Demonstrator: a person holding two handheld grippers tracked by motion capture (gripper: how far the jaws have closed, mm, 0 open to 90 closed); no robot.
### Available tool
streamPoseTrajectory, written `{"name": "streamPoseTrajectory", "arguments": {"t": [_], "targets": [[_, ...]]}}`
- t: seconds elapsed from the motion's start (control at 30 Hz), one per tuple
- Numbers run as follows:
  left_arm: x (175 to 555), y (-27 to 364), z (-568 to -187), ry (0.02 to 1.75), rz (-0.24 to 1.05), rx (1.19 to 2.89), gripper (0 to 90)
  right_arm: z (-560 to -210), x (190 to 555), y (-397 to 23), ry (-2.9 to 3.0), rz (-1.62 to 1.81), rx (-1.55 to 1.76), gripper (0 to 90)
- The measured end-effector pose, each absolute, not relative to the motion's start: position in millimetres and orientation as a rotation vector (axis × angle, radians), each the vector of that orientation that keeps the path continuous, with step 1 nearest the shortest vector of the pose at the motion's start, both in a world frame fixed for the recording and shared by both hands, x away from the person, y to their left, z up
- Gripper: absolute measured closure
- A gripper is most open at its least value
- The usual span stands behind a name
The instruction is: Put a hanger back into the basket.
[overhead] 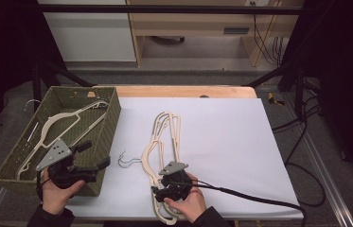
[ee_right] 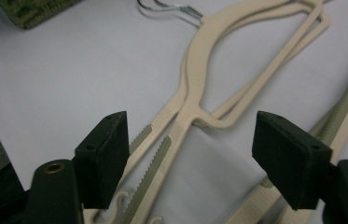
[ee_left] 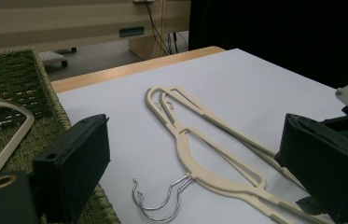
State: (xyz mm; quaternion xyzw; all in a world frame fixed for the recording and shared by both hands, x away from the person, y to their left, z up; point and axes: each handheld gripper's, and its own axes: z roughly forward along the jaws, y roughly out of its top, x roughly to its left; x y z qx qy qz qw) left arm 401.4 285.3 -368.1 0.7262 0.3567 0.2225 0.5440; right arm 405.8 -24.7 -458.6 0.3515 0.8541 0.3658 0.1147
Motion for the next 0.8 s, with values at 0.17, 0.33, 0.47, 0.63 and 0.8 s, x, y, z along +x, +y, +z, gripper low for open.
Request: {"name": "streamPoseTrajectory", "arguments": {"t": [0.17, 0.33, 0.47, 0.63, 0.8], "targets": [[401, 284, -368, 0.843, 0.529, 1.728, 8.7, -467, 405, -21, 2.571, 1.034, 1.034, 44.7], [402, 284, -369, 0.845, 0.527, 1.731, 8.7, -471, 404, -17, 2.596, 0.995, 1.057, 52.8], [401, 283, -369, 0.843, 0.527, 1.733, 8.7, -471, 403, -16, 2.584, 0.973, 1.052, 57.5], [402, 283, -369, 0.844, 0.526, 1.737, 8.8, -469, 403, -17, 2.583, 0.952, 1.065, 69.8], [402, 282, -370, 0.845, 0.525, 1.738, 8.8, -467, 404, -19, 2.592, 0.918, 1.111, 72.9]]}}
